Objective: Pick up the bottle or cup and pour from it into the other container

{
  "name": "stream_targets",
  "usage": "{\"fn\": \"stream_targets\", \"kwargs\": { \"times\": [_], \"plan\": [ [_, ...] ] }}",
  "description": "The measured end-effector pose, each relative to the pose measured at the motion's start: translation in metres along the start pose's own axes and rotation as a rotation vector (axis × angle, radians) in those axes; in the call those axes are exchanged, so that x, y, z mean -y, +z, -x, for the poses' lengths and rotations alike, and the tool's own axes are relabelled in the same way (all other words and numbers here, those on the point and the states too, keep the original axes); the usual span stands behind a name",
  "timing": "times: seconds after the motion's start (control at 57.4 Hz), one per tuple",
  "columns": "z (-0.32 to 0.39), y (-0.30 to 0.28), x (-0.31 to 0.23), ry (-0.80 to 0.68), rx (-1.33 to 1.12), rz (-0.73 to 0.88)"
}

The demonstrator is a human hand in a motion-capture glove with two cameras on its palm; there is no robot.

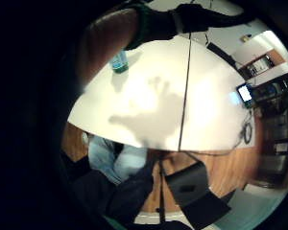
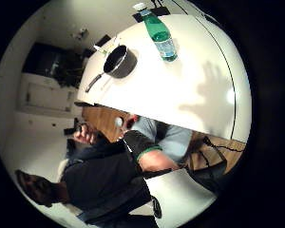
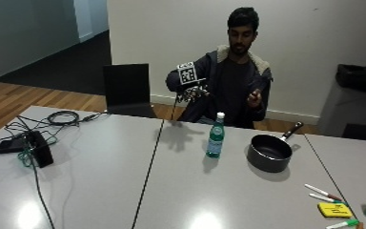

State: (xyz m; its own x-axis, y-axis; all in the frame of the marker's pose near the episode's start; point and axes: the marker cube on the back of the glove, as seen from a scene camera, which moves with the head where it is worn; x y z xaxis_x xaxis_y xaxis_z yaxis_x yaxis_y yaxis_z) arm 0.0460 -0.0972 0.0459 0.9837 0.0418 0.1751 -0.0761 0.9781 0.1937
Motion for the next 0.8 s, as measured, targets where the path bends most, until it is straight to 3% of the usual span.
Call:
{"fn": "stream_targets", "kwargs": {
  "times": [0.052, 0.139, 0.244, 0.348, 0.453, 0.61, 0.801],
  "plan": [
    [-0.008, 0.016, 0.023, 0.056, 0.053, -0.138],
    [-0.020, 0.032, 0.024, 0.022, 0.185, 0.021],
    [-0.032, 0.063, 0.082, -0.012, 0.347, -0.304],
    [-0.034, 0.084, 0.080, 0.150, 0.534, -0.052],
    [-0.026, 0.104, 0.116, 0.165, 0.706, 0.016],
    [-0.014, 0.133, 0.163, 0.153, 0.863, 0.017],
    [-0.001, 0.173, 0.184, 0.041, 1.071, -0.051]
  ]
}}
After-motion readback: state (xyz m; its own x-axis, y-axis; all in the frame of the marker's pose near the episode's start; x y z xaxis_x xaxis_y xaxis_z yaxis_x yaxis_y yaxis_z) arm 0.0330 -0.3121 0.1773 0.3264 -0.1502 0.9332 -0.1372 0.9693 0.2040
